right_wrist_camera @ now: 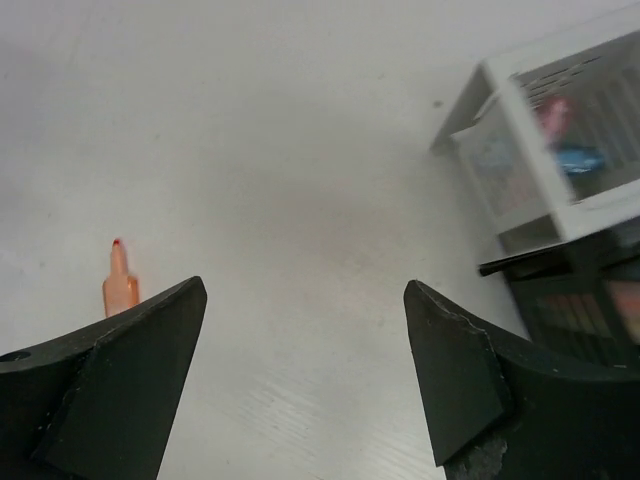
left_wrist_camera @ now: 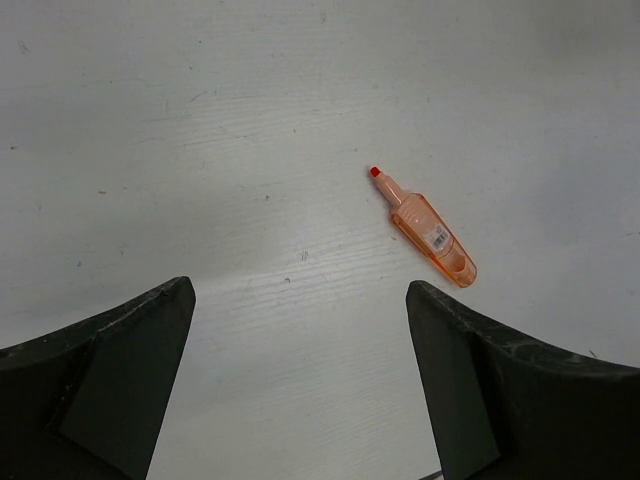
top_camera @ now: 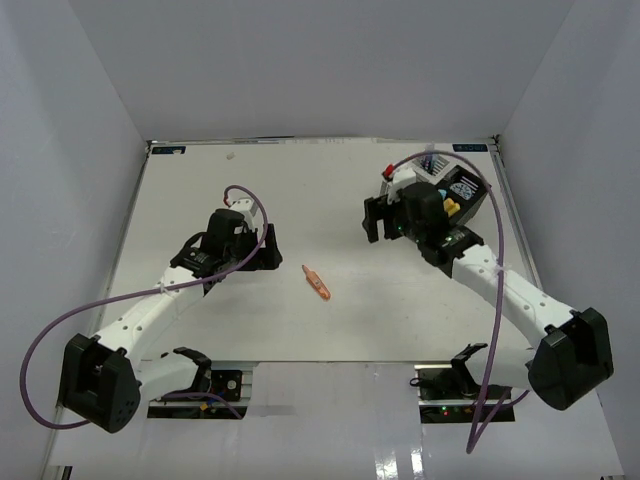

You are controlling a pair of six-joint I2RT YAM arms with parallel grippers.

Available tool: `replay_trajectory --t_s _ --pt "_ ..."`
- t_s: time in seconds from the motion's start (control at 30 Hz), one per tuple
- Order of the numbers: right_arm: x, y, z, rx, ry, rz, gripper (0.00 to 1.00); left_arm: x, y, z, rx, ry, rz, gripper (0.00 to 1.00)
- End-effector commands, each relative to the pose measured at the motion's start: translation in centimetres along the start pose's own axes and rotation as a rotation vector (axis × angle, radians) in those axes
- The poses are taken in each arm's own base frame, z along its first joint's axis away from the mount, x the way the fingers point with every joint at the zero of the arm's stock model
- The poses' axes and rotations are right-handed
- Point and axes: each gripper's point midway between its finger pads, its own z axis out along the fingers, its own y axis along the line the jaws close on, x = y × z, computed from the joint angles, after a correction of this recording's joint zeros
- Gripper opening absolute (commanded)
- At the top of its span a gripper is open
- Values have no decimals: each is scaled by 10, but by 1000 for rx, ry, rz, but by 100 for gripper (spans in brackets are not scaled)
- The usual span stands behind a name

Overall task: Sort the stationery into containers
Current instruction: Pick up the pen from the center of the board.

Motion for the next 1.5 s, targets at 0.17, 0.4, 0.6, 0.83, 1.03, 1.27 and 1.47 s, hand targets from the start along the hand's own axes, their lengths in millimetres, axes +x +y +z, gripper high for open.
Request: replay_trajectory --t_s 0.17,0.4,0.6,0.83,1.03,1.27,1.47 --pt "94 75 -1 -203 68 -9 86 -15 2 -11 -8 -73 -11 98" --pt "139 115 9 -243 172 -110 86 -15 3 -12 -9 -76 -19 98" --pt "157 140 24 -248 224 -170 84 -15 4 -11 -13 -74 -22 98" --pt "178 153 40 -230 277 -217 79 -15 4 -11 -13 -76 -26 98" --pt "190 160 46 -238 312 -224 72 -16 4 -12 -12 -80 -29 98" --pt "194 164 48 -244 330 -237 62 -17 5 -12 -13 -84 -31 98" --pt "197 162 46 -244 339 -247 43 -17 5 -13 -14 -85 -32 98"
